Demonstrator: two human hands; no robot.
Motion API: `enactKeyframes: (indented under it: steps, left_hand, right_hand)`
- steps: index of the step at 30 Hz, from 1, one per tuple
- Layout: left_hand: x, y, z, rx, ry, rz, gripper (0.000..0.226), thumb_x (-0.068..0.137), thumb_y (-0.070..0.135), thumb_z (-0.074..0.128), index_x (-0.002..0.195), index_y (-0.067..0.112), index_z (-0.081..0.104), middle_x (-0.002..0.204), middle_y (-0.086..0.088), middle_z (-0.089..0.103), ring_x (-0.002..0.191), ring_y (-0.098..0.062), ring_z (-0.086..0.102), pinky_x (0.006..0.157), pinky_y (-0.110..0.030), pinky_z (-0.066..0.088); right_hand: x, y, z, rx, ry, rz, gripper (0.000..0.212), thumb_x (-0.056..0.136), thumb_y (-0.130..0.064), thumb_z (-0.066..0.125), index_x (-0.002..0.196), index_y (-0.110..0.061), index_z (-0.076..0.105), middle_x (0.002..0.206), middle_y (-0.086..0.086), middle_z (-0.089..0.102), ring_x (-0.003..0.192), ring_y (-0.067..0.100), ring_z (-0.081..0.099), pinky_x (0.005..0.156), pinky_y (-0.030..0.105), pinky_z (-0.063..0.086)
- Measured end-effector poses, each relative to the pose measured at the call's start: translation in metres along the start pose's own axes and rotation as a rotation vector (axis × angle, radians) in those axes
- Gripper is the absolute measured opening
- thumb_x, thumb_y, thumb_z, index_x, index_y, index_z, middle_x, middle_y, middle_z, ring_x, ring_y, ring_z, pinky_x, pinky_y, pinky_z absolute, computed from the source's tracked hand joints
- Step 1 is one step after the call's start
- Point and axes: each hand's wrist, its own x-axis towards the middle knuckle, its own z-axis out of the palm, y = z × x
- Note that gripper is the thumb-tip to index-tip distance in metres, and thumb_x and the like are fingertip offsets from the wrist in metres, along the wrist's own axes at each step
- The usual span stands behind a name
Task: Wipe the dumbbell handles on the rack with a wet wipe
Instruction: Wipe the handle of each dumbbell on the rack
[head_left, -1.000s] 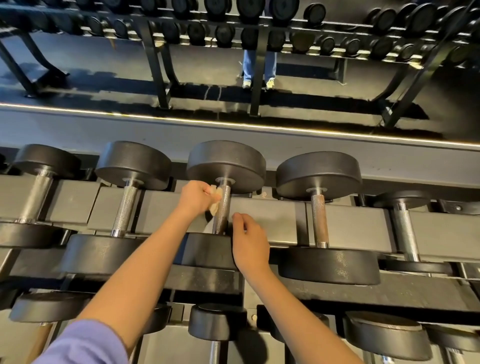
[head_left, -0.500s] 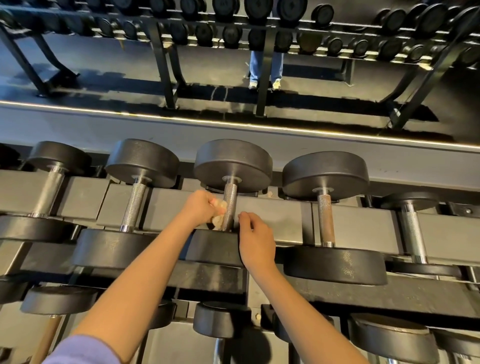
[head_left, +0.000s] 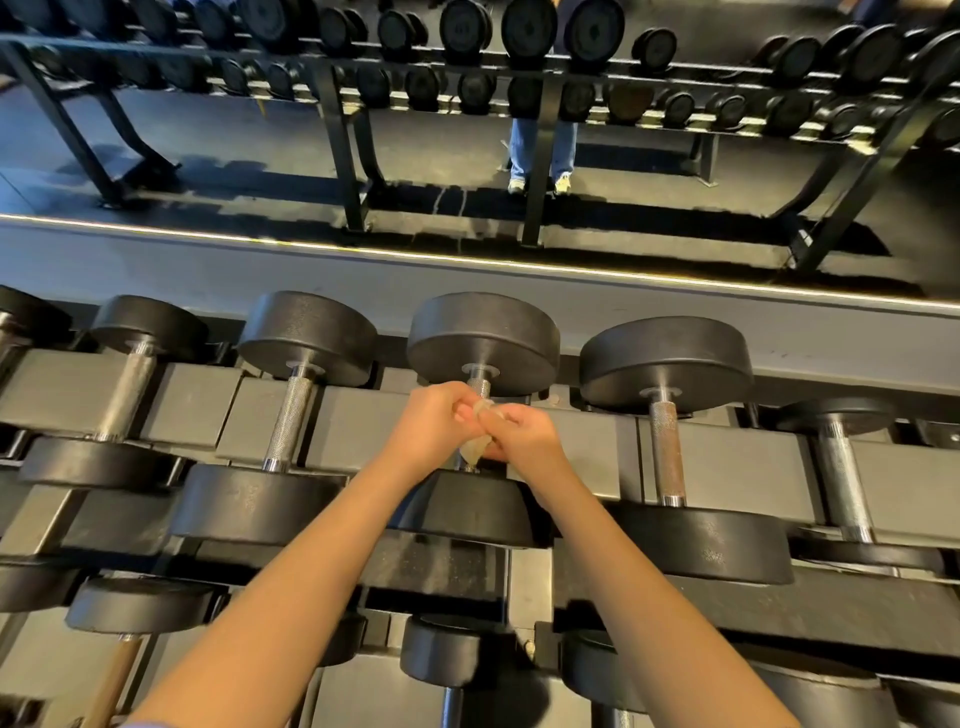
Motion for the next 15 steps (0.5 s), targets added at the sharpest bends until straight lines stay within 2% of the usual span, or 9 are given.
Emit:
enactKeyframes:
  steps: [3, 5, 6, 7, 9, 11, 12, 13, 15]
  left_hand:
    - [0.003, -0.002, -0.005, 0.106, 0.055, 0.092, 0.037, 0.082, 0.009, 0.071, 0.118, 0.006, 0.063, 0.113, -0.009, 0.062, 0.098, -0.011, 0.055, 0.085, -0.008, 0.041]
    - [0.006, -0.007, -0.014, 0.198, 0.207, 0.172, 0.045, 0.088, 0.012, 0.065, 0.131, 0.008, 0.054, 0.126, -0.007, 0.052, 0.116, -0.015, 0.046, 0.099, -0.014, 0.032]
    - [0.008, -0.009, -0.018, 0.238, 0.254, 0.188, 0.047, 0.091, 0.013, 0.061, 0.136, 0.010, 0.049, 0.130, -0.006, 0.050, 0.121, -0.017, 0.043, 0.103, -0.022, 0.033]
    - [0.009, -0.011, -0.021, 0.285, 0.268, 0.195, 0.048, 0.093, 0.015, 0.057, 0.139, 0.011, 0.045, 0.131, -0.006, 0.050, 0.122, -0.018, 0.042, 0.104, -0.029, 0.035]
    - [0.010, -0.014, -0.021, 0.359, 0.258, 0.190, 0.051, 0.094, 0.017, 0.056, 0.143, 0.013, 0.041, 0.138, -0.007, 0.046, 0.128, -0.019, 0.040, 0.108, -0.037, 0.036]
    - [0.010, -0.016, -0.017, 0.340, 0.272, 0.155, 0.054, 0.095, 0.017, 0.055, 0.145, 0.015, 0.036, 0.149, -0.006, 0.034, 0.138, -0.020, 0.028, 0.114, -0.039, 0.028]
    - [0.010, -0.017, -0.016, 0.301, 0.273, 0.125, 0.054, 0.096, 0.018, 0.053, 0.147, 0.017, 0.033, 0.153, -0.004, 0.028, 0.142, -0.018, 0.023, 0.116, -0.038, 0.023]
    - [0.011, -0.017, -0.015, 0.247, 0.256, 0.084, 0.054, 0.098, 0.019, 0.050, 0.148, 0.019, 0.030, 0.156, -0.001, 0.023, 0.143, -0.015, 0.018, 0.117, -0.037, 0.020]
    - [0.012, -0.018, -0.014, 0.150, 0.208, 0.016, 0.053, 0.101, 0.021, 0.043, 0.150, 0.023, 0.024, 0.158, 0.006, 0.017, 0.144, -0.009, 0.013, 0.118, -0.032, 0.016]
  right_hand:
    - [0.022, 0.004, 0.002, -0.127, 0.204, -0.063, 0.016, 0.089, -0.023, 0.063, 0.080, -0.012, 0.071, 0.074, 0.005, 0.068, 0.073, 0.018, 0.064, 0.067, 0.029, 0.052]
    - [0.031, 0.003, 0.005, -0.222, 0.301, -0.105, 0.018, 0.089, -0.029, 0.062, 0.090, -0.015, 0.073, 0.085, 0.005, 0.070, 0.078, 0.015, 0.064, 0.065, 0.015, 0.047]
    - [0.033, 0.001, 0.007, -0.273, 0.294, -0.101, 0.021, 0.089, -0.028, 0.062, 0.096, -0.013, 0.074, 0.088, 0.003, 0.069, 0.078, 0.012, 0.062, 0.059, 0.006, 0.041]
    - [0.035, 0.000, 0.007, -0.336, 0.261, -0.080, 0.022, 0.090, -0.027, 0.061, 0.100, -0.011, 0.073, 0.087, 0.000, 0.068, 0.077, 0.010, 0.059, 0.054, 0.003, 0.037]
    - [0.035, 0.000, 0.006, -0.447, 0.200, -0.037, 0.022, 0.090, -0.024, 0.061, 0.100, -0.008, 0.072, 0.085, 0.000, 0.064, 0.077, 0.010, 0.054, 0.056, 0.008, 0.037]
    - [0.037, 0.008, 0.004, -0.550, 0.184, -0.125, 0.022, 0.088, -0.020, 0.064, 0.094, 0.000, 0.072, 0.084, 0.009, 0.065, 0.078, 0.011, 0.053, 0.066, 0.017, 0.044]
    - [0.036, 0.013, 0.003, -0.572, 0.193, -0.181, 0.022, 0.086, -0.017, 0.067, 0.090, 0.004, 0.072, 0.080, 0.010, 0.064, 0.074, 0.010, 0.052, 0.067, 0.015, 0.044]
    - [0.035, 0.014, 0.004, -0.576, 0.206, -0.199, 0.021, 0.084, -0.016, 0.070, 0.086, 0.005, 0.072, 0.076, 0.007, 0.062, 0.068, 0.008, 0.050, 0.062, 0.007, 0.040]
    - [0.036, 0.011, 0.006, -0.539, 0.253, -0.206, 0.018, 0.082, -0.015, 0.072, 0.082, 0.003, 0.072, 0.072, 0.004, 0.060, 0.061, 0.005, 0.048, 0.056, 0.002, 0.035]
